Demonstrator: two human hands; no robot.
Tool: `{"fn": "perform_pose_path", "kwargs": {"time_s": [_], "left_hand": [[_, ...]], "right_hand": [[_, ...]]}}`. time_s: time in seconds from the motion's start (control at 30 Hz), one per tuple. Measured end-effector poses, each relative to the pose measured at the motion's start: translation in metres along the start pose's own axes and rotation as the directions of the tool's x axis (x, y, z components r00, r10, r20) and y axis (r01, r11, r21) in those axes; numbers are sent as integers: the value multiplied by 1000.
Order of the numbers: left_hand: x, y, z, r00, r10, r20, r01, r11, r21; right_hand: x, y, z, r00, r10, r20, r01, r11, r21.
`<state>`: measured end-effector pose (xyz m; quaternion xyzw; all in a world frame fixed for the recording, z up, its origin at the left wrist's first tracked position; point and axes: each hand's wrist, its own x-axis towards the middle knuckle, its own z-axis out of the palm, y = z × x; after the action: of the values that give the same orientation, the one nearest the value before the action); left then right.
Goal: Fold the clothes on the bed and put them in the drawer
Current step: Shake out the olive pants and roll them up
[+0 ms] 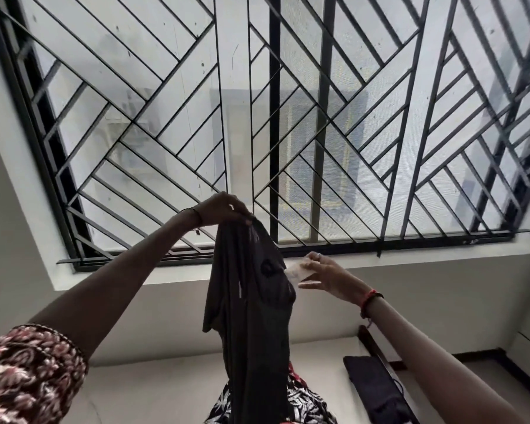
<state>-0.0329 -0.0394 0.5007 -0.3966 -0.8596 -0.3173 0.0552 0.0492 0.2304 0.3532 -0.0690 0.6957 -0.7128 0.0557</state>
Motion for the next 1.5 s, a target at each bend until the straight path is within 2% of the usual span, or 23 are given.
{"fn": "perform_pose_path", "kwargs": {"time_s": [0.07,0.13,0.23,0.3,0.4,0.53,0.67,0.8,0.97,1.07,1.13,1.23,1.3,1.33,1.37,1.5], "left_hand": [[-2,-6,-4,999,14,-48,-15,1000,-20],[-1,-7,-7,996,48,-80,-53,997,-60],[5,0,-11,993,99,-58,-105,989,-109],[9,8,-14,990,136,-30,-139,981,-132],[15,14,-17,984,176,-11,-176,976,-131],[15,17,-19,986,168,2,-165,974,-154],[12,12,-21,991,135,-23,-137,985,-110],[5,-10,-28,993,92,-69,-97,992,-79],[3,-24,-28,990,40,-138,-47,998,-50],[9,-15,-27,989,37,-145,-40,999,-22],[15,-15,-27,989,45,-144,-44,999,13],[20,-14,-27,987,42,-156,-30,996,82],[22,-12,-28,982,40,-185,-20,994,111],[22,-11,-28,980,41,-193,-18,993,118],[22,-10,-29,979,45,-199,-20,991,129],[23,-11,-30,973,36,-227,-3,990,144]], "right_hand": [[-3,-7,-8,999,31,26,-30,999,-27],[-4,-7,-9,989,82,119,-70,992,-101],[-1,4,2,966,140,218,-95,975,-201],[5,13,13,981,122,149,-91,975,-204],[14,20,31,999,46,-28,-50,981,-190],[26,19,40,994,1,-111,-20,985,-174],[30,17,29,998,60,-2,-59,971,-230],[23,10,19,985,117,128,-90,976,-196],[18,3,28,979,121,167,-101,988,-119],[20,4,50,972,87,218,-50,984,-169],[25,5,66,984,51,170,-13,976,-217],[36,8,82,984,-157,-78,128,948,-290],[41,10,88,903,-327,-278,226,914,-338],[42,11,89,867,-376,-326,251,896,-366],[42,12,91,851,-404,-336,257,878,-403],[44,20,93,890,-406,-207,242,806,-541]]}}
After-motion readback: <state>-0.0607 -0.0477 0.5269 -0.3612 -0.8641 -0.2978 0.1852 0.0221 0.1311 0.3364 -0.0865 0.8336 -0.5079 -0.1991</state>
